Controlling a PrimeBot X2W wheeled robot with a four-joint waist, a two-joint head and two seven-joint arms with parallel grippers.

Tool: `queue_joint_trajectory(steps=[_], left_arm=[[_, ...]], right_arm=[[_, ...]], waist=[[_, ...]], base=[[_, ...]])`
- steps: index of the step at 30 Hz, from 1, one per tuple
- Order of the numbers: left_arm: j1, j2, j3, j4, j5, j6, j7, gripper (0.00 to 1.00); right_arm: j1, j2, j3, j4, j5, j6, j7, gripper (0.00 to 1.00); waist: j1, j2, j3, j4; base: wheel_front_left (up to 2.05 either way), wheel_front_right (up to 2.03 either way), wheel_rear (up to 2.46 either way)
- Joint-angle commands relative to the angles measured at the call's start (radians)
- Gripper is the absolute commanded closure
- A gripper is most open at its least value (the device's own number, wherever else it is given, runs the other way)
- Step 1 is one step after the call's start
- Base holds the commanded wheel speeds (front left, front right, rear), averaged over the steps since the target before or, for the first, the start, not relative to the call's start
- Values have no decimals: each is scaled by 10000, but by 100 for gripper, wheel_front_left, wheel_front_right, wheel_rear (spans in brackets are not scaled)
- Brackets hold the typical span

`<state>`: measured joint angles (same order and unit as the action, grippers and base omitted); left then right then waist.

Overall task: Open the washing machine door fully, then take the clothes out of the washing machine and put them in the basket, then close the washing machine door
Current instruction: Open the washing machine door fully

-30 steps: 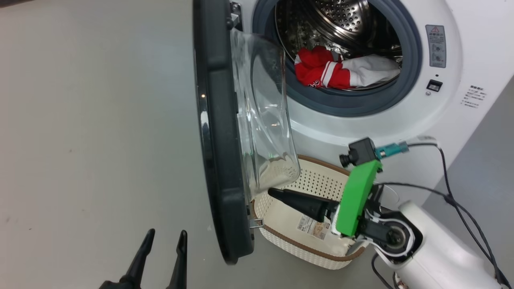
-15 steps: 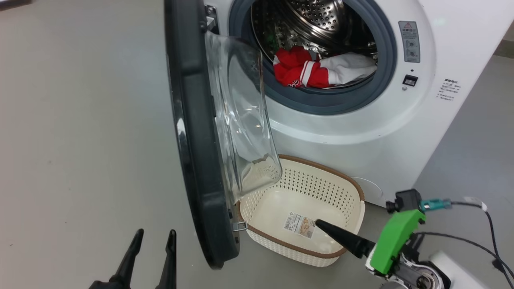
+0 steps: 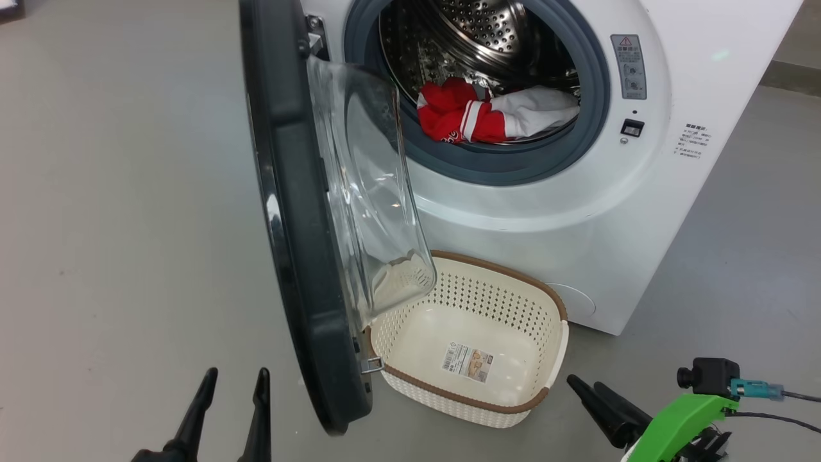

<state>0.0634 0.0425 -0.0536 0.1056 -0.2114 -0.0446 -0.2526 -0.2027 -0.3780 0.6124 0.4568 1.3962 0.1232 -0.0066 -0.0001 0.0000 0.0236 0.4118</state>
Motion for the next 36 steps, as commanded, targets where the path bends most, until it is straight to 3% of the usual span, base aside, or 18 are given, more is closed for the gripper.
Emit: queue_joint_trajectory(steps=[1, 6, 11, 25, 36], left_arm=[[-101, 77, 393, -183, 29, -59, -92, 0], [-38, 77, 453, -142, 30, -75, -92, 0], [6, 77, 488, -102, 38, -80, -92, 0], [6, 77, 525, -11, 61, -120, -92, 0], [-30, 77, 547, -43, 85, -110, -92, 0]], right_arm=[[85, -260, 163, -166, -173, 75, -491, 0], [110, -634, 559, -207, -777, 75, -1948, 0], [23, -828, 750, -95, -1721, 75, -2518, 0], [961, 176, -2230, -831, -5684, 75, -2550, 0], [1596, 848, -3663, -1842, -8140, 75, -2551, 0]], waist=[[1, 0, -35, -23], [1, 0, -86, -76], [1, 0, -126, -118], [1, 0, -156, -102], [1, 0, -163, -104]], base=[[0, 0, 0], [0, 0, 0], [0, 0, 0], [0, 0, 0], [0, 0, 0]])
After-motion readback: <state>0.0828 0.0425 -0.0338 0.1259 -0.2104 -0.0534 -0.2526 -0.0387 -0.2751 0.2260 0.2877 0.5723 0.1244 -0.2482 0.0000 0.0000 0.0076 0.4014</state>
